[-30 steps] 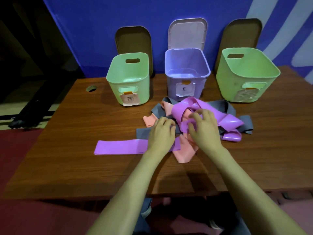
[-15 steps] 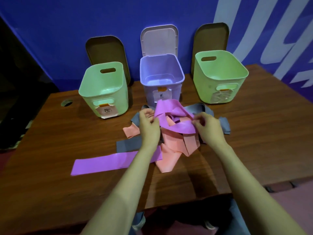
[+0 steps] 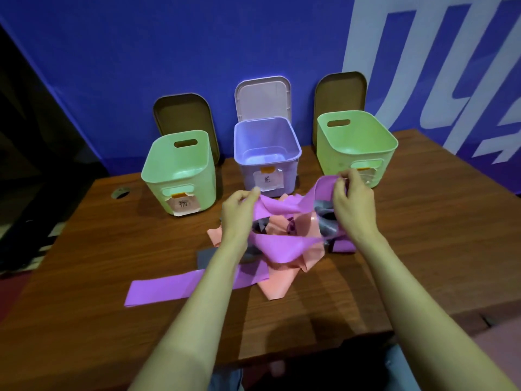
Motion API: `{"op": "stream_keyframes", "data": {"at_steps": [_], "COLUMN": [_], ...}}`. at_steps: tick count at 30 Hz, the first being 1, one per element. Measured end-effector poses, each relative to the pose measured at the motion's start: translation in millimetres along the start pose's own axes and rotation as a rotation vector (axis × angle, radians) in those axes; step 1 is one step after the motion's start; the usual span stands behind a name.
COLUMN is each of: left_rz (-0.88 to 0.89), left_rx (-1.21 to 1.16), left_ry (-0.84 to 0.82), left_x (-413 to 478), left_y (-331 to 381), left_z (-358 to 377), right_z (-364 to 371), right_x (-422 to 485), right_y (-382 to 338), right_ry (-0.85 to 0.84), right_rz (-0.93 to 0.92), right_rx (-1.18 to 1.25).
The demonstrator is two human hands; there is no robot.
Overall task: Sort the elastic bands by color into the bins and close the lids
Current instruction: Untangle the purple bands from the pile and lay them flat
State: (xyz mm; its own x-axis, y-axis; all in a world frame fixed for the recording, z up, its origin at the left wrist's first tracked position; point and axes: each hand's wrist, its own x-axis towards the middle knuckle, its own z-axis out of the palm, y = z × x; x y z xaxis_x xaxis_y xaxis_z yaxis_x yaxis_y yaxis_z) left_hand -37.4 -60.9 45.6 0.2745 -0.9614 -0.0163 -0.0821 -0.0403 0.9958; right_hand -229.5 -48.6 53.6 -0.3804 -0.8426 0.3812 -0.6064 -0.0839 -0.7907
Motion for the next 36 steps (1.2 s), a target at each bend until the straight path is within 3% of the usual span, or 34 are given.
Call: {"op": "stream_keyframes", "data": {"at_steps": [3,7,9,13,17,24,27,31,33,36], "left_rz": [-0.168,-0.327,-0.308,-0.196,-0.116,-0.094,-0.104,-0.065,-0.019,0.022], "left_rx": [-0.223,-0.467,-0.404,-0.324,-0.307,-0.723,-0.647,-0.204,-0.084,-0.122], "left_ry": [-0.004,-0.073,-0.129,-0.219,-0.329,0.077,0.056,-0.195,-0.322,-0.422], "left_x": [5,2,0,-7,-15,3,4,-7,-12,-16], "left_y": [7,19,20,22,35,42,38,31,29,33], "left_z": [-17,-34,-34,-26,-23,-49,-53,-42,-41,-45], "right_z": [-2,6,13,26,44,32,30,51,67,86], "right_x": [4,3,-4,-24,-30,-25,-28,-46,-56,-65], "right_y": [11,31,31,3,-4,19,23,1,-5,-2], "right_ry": [-0.061,-0.310,-0.331,-0.507,-0.525,-0.478,-0.505,-0.634,-0.666,-0.727], "right_rz": [0.000,-0.013,-0.097,-0.303,-0.397,-0.239,-0.175,-0.190,-0.215,-0.276], "right_rx": [-0.110,-0.418,-0.411,-0.041,-0.179,-0.575,-0.367,-0.050,-0.037,-0.163]}}
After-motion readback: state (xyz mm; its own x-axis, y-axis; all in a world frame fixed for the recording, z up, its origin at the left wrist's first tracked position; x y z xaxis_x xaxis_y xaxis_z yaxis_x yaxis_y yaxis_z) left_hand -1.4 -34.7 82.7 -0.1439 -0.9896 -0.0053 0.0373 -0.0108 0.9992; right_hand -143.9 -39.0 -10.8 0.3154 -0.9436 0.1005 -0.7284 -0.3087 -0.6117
